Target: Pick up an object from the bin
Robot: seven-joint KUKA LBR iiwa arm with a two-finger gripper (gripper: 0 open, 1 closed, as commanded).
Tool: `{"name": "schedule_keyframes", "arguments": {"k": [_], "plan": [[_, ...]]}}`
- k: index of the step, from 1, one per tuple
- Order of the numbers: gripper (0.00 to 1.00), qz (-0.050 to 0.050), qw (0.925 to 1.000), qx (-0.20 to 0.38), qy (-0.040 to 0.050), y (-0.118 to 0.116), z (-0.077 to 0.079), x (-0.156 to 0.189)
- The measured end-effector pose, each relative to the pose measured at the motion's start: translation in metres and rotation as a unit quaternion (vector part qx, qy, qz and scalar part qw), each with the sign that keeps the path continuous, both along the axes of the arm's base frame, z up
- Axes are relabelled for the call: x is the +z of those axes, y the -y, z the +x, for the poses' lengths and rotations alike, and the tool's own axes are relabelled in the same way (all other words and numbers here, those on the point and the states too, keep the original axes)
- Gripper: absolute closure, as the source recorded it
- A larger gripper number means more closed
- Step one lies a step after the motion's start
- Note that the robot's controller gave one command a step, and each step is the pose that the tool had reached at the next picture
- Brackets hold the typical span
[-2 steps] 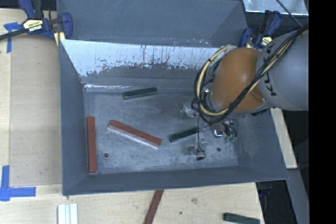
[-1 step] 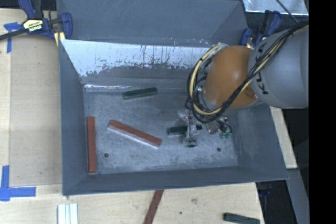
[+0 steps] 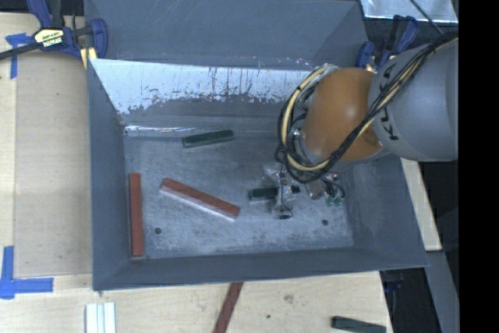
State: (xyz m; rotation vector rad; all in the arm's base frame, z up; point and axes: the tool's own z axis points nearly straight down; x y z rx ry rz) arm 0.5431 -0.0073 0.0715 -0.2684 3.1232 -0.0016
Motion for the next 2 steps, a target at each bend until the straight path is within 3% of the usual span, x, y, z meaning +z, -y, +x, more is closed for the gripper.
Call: {"name": "schedule_keyframes", "arguments": {"k": [2], "plan": [[1.00,0.000,1.0000,0.000,-0.0051,0.000,-0.002,0.013]]}}
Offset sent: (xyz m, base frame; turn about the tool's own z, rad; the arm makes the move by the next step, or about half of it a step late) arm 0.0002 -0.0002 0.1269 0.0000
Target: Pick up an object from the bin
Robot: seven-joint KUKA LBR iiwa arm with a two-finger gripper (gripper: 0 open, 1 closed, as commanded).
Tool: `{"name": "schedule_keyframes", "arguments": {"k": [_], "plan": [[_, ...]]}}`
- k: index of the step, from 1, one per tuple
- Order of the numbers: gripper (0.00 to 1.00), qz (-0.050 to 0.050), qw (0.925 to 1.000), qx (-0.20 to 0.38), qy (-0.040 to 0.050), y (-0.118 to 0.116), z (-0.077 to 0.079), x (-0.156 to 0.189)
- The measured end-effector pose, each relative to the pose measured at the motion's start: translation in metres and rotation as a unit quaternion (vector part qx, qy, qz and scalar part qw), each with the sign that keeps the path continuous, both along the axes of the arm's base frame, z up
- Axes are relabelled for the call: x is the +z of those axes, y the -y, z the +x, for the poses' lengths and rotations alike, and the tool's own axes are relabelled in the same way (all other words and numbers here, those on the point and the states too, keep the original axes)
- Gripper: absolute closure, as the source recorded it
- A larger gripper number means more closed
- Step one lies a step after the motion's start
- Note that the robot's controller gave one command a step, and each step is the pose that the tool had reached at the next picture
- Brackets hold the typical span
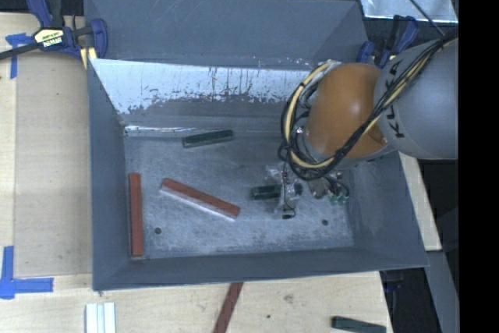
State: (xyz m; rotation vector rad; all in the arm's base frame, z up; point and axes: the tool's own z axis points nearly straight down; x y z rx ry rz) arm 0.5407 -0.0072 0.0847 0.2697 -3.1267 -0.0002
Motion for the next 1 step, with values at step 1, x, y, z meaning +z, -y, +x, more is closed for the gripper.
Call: {"name": "schedule_keyframes", "arguments": {"k": [1], "plan": [[1.00,0.000,1.0000,0.000,0.0006,0.0001,0.0005,0.0215]]}}
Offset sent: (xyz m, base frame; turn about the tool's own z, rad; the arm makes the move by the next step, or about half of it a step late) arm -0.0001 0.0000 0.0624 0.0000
